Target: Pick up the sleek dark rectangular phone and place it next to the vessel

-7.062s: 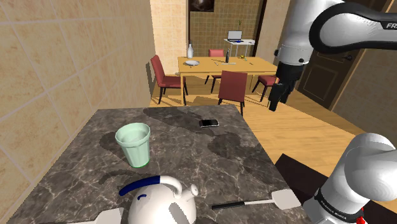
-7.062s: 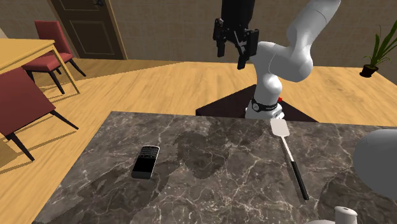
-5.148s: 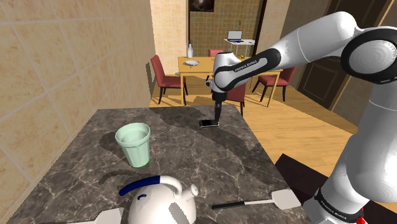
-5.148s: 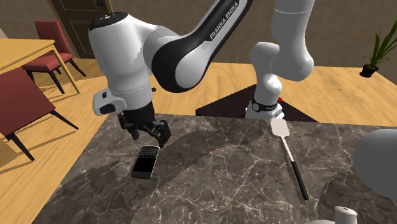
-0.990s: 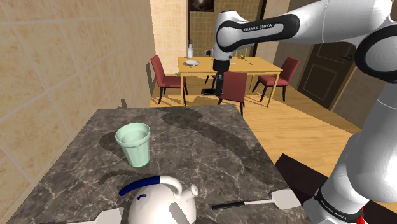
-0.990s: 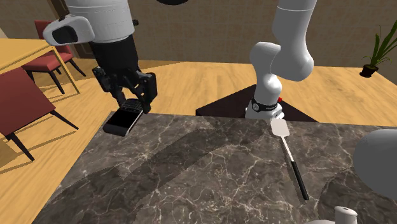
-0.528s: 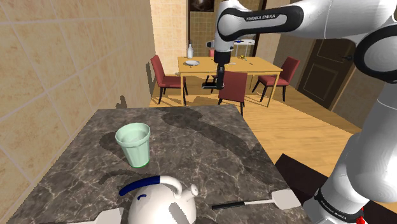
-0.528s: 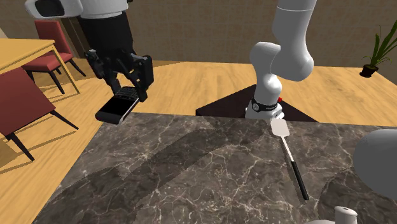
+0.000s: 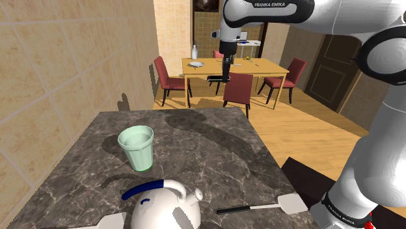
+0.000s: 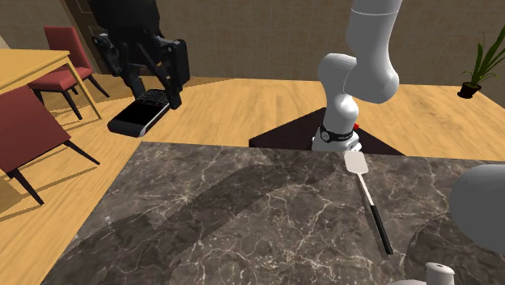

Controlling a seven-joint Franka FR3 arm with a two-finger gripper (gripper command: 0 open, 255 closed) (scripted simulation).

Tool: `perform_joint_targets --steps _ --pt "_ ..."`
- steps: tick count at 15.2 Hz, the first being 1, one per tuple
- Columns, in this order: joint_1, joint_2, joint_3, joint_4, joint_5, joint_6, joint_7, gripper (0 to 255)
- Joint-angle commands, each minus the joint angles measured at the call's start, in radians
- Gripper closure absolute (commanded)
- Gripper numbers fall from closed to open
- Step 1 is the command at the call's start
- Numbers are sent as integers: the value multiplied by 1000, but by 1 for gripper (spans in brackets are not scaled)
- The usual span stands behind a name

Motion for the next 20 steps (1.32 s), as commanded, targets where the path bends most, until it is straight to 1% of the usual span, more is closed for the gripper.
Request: perform_joint_targets --steps 1,10,17,18,20 --pt "0 5 0 34 1 -30 0 255" --pt "-6 60 -2 234 8 -175 -1 255" --pt "-16 137 -5 445 19 -310 -3 255" --pt "-16 140 -5 454 20 -315 -4 255" --pt "10 34 5 305 4 -271 25 255"
